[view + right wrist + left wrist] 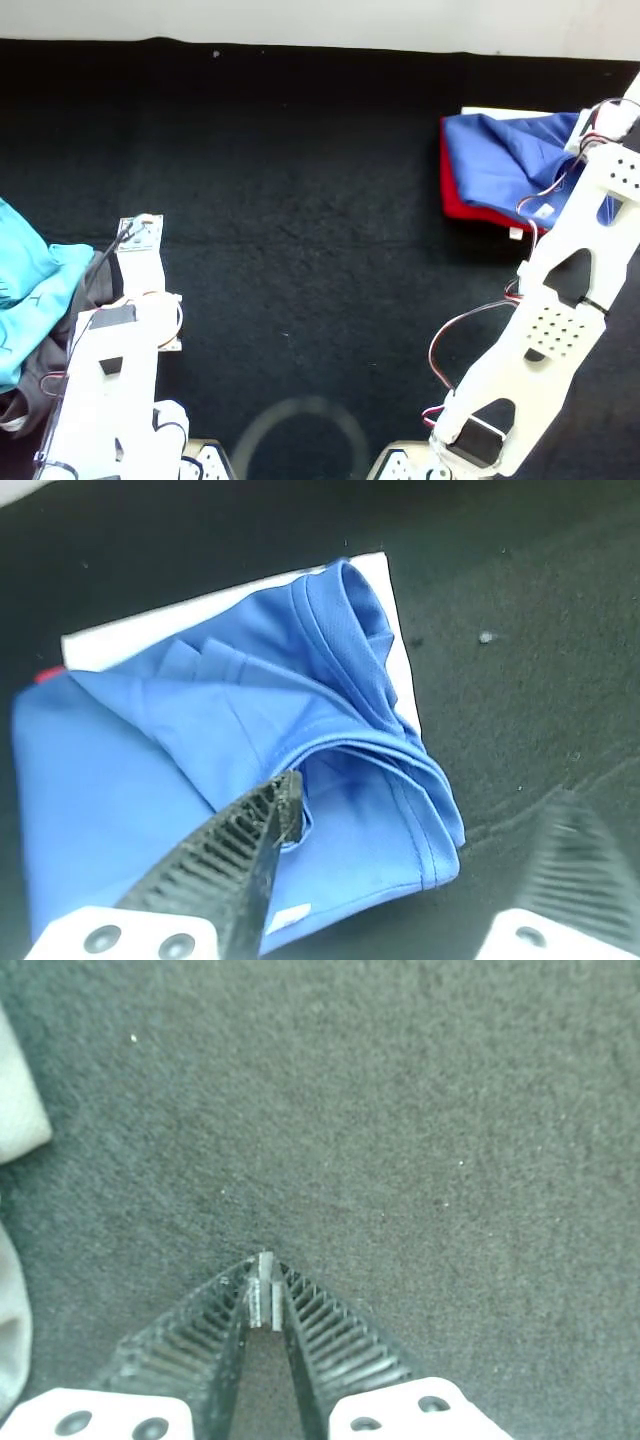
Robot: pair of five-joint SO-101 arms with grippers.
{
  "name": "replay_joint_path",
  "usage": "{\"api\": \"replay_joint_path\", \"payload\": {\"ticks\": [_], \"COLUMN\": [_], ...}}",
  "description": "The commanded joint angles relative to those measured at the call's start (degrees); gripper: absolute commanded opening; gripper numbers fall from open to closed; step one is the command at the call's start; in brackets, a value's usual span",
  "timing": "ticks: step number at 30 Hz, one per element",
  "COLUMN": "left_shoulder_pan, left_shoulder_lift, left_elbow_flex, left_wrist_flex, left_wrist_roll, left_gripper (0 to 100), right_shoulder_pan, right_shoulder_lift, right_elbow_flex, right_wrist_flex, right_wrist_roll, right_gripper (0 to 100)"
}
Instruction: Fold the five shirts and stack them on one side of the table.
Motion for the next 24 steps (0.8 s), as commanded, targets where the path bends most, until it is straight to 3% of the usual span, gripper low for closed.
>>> {"api": "replay_joint_path", "payload": {"ticks": [1, 3, 6, 17, 24], "left_shoulder_pan": [0.4, 0.4, 0.4, 0.4, 0.4], "left_shoulder_lift": [0.5, 0.5, 0.5, 0.5, 0.5], "left_elbow_flex": [-1.2, -1.2, -1.2, -1.2, -1.2], "left_wrist_flex": [-0.8, -0.8, -0.8, -0.8, -0.8], "left_wrist_roll": [0.4, 0.4, 0.4, 0.4, 0.4], "left_gripper": [1, 1, 1, 1, 1], "right_shoulder_pan": [-0.7, -0.7, -0.9, -6.2, -5.2], "right_shoulder_lift": [-4.8, -4.7, -4.7, -4.7, -3.0], "right_elbow_flex": [-4.9, -3.8, 0.0, 13.7, 19.6], "right_wrist_flex": [1.9, 2.5, 3.2, 2.9, -12.6], "right_wrist_roll": [-0.7, -0.7, -0.7, -0.7, -0.7], "right_gripper": [0.0, 4.6, 0.2, 0.6, 0.6]}}
